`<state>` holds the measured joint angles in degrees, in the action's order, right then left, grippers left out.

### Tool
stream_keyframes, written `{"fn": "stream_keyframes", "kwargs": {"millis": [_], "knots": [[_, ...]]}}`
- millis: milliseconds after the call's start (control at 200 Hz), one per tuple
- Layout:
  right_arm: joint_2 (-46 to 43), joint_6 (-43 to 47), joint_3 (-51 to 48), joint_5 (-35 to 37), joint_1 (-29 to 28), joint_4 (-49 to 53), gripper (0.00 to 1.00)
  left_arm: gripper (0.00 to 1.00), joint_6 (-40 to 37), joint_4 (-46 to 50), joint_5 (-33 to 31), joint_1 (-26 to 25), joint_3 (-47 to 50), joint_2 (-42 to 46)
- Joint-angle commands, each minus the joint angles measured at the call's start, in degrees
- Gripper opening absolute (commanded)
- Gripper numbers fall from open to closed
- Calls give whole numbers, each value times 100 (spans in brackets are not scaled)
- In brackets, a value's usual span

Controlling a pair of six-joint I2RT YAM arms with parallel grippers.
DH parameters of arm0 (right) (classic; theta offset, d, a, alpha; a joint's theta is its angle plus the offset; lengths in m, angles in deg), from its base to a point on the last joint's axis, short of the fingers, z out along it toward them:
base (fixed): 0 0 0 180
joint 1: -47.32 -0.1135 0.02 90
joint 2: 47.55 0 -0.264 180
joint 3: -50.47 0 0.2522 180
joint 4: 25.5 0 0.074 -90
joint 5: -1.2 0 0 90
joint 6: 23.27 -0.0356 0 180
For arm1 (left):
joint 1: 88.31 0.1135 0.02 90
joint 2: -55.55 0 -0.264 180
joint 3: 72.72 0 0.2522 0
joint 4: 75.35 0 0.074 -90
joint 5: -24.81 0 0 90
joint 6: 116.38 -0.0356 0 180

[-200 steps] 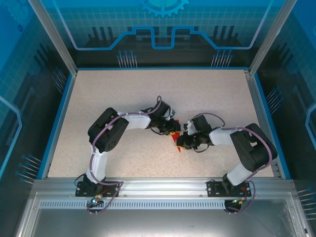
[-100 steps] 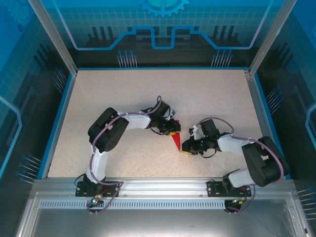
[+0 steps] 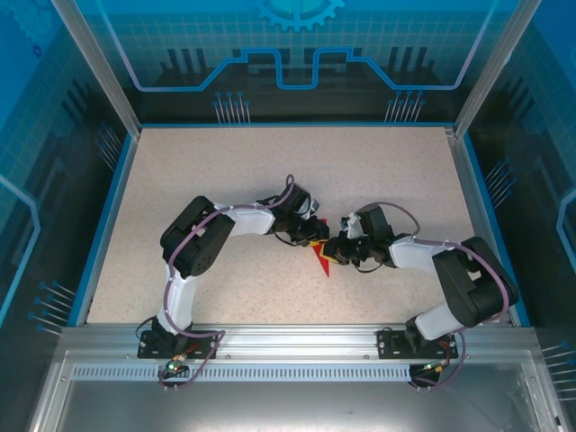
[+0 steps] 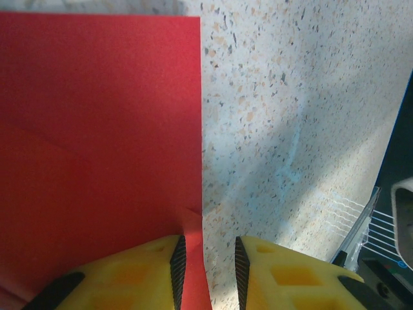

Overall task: Fold a paper plane with a square sheet of paper (pick it up from the middle)
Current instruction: Fold the wing for the fifth time at the center of the table.

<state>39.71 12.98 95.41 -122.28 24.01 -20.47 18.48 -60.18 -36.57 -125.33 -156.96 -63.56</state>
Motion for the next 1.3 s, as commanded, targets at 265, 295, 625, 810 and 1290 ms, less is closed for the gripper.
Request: {"fn": "stream_keyframes", "kwargs": {"millis": [265,295,625,810,1290], "knots": [[721,43,7,824,-137,400,6,32,-112,378,63,-1,-13,-163],[723,114,-15,911,-129,578,6,32,-184,452,39,-7,-67,-112],[1072,334,-151,884,-69,765,2,42,-1021,1223,-692,54,-509,817],[1100,348,-86,920,-60,864,3,29,-742,595,-755,63,175,1096],[1133,313,-191,913,-36,821,3,20,-619,-241,-518,89,377,536]]}}
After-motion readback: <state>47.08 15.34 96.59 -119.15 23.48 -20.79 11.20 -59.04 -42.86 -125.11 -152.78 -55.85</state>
